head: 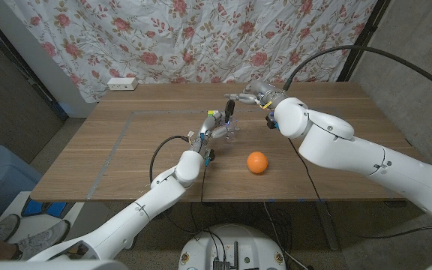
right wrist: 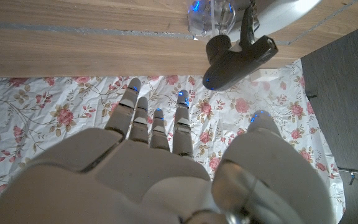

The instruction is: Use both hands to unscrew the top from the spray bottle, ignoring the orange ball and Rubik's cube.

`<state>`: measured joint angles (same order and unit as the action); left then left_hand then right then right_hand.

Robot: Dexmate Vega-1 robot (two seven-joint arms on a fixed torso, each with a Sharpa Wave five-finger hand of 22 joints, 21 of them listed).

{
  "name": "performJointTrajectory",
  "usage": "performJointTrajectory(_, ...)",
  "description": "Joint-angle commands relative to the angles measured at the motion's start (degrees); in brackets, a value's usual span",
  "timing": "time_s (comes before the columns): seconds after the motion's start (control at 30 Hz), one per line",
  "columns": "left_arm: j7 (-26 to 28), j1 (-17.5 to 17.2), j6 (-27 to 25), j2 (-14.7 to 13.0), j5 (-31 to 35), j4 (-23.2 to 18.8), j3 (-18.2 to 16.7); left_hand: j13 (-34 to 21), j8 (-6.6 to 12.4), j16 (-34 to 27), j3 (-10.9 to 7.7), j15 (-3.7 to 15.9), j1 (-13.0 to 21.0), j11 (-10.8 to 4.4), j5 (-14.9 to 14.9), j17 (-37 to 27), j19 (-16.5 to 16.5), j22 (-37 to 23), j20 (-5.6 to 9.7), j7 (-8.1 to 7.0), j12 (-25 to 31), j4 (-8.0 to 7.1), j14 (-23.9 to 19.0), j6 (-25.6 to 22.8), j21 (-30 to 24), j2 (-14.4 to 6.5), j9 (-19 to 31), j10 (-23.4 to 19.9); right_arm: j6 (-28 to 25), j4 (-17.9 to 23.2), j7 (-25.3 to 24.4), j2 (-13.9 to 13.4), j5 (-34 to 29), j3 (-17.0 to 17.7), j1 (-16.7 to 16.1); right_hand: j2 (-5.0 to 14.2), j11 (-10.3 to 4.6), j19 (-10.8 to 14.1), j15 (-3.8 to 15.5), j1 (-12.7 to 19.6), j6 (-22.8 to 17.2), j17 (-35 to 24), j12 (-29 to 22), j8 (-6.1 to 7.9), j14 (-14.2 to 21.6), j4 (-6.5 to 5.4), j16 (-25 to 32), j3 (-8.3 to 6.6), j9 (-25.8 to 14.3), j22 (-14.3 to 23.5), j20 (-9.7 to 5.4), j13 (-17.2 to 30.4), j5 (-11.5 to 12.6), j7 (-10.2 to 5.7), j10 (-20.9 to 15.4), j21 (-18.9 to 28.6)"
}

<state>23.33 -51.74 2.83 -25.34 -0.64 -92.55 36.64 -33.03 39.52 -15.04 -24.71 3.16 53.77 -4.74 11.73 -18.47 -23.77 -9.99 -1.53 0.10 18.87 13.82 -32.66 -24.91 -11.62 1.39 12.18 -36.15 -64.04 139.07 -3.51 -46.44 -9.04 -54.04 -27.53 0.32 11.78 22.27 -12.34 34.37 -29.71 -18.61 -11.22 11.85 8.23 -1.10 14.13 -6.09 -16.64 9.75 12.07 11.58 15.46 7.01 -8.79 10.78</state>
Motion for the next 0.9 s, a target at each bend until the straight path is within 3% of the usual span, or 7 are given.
performJointTrajectory(0.03,-0.7,0.7,0.0,0.2,-0.4,0.7,0.3,-0.2,0.31,0.0,-4.5,2.71,-10.1,-0.48,-0.3,-0.1,-0.3,-0.3,-0.14,0.67,0.3,-4.2,-0.5,-3.3,-0.1,-10.6,0.1,-1.5,-2.5,-1.0,1.0,1.2,-1.8,-5.3,4.1,0.05,0.52,-0.3,-0.18,-0.2,0.3,0.0,0.1,-0.11,-0.3,-0.13,0.0,0.21,-0.3,0.1,0.33,0.2,-0.2,0.42,0.0,-0.3)
performJointTrajectory(0.43,-0.8,1.2,-0.3,0.5,-0.6,1.3,0.4,-0.2,0.24,-0.1,-4.61,2.71,-10.2,-0.62,-0.3,-0.2,-0.3,-0.3,-0.14,0.72,0.2,-4.26,-0.5,-3.4,-0.1,-10.7,0.2,-1.4,-6.0,-2.2,1.9,2.4,-3.6,-10.5,8.4,0.24,0.57,-0.5,-0.07,0.2,0.7,0.1,0.0,-0.03,-0.5,0.44,-0.2,-0.08,-0.3,0.1,0.27,0.2,-0.4,0.56,0.2,-0.3)
performJointTrajectory(0.47,-0.8,1.2,-0.3,0.5,-0.7,1.3,0.5,-0.2,0.24,-0.1,-4.61,2.7,-10.2,-0.59,-0.3,-0.1,-0.3,-0.3,-0.16,0.73,0.2,-4.25,-0.5,-3.4,-0.1,-10.7,0.2,-1.4,-6.0,-2.4,1.9,2.5,-3.5,-10.7,8.5,0.94,0.47,-0.8,-0.05,1.7,0.8,0.2,-0.2,0.27,-0.6,1.81,-0.3,-1.04,-0.4,0.1,0.23,0.3,-0.5,0.55,0.3,-0.2)
performJointTrajectory(0.6,-0.8,1.1,-0.8,0.5,-0.8,1.1,0.4,-0.3,0.22,-0.1,-4.67,2.63,-10.2,-0.44,-0.3,-0.2,-0.3,-0.3,-0.18,0.76,0.2,-4.28,-0.5,-3.4,-0.1,-10.8,0.2,-1.4,-6.0,-2.9,2.5,2.8,-2.8,-11.2,9.4,1.47,0.53,-0.9,-0.03,2.6,1.1,0.2,-0.2,0.34,-0.5,2.61,-0.4,-1.66,-0.4,0.1,0.22,0.3,-0.4,0.49,0.4,-0.1)
performJointTrajectory(0.7,-0.8,1.1,-0.6,0.4,-1.0,1.2,0.4,-0.3,0.21,-0.1,-4.73,2.61,-10.2,-0.41,-0.3,-0.2,-0.3,-0.3,-0.19,0.79,0.2,-4.26,-0.5,-3.4,-0.1,-10.8,0.2,-1.4,-6.7,-3.4,3.1,3.0,-2.6,-12.2,10.7,2.33,0.35,-1.2,-0.09,4.8,1.5,0.4,-0.3,0.51,-0.6,4.68,-0.5,-3.05,-0.5,0.1,0.22,0.3,0.1,0.43,0.6,-0.1)
performJointTrajectory(0.9,-0.8,1.3,-0.6,0.5,-1.1,1.4,0.5,-0.3,0.21,-0.1,-4.8,2.61,-10.3,-0.45,-0.3,-0.2,-0.3,-0.3,-0.21,0.84,0.2,-4.28,-0.5,-3.5,-0.1,-10.8,0.2,-1.4,-7.1,-4.0,3.5,3.2,-1.6,-12.9,11.9,2.8,0.25,-1.4,-0.11,6.0,1.7,0.6,-0.2,0.62,-0.8,6.01,-0.7,-3.87,-0.6,0.1,0.22,0.3,0.4,-0.18,1.2,-0.1)
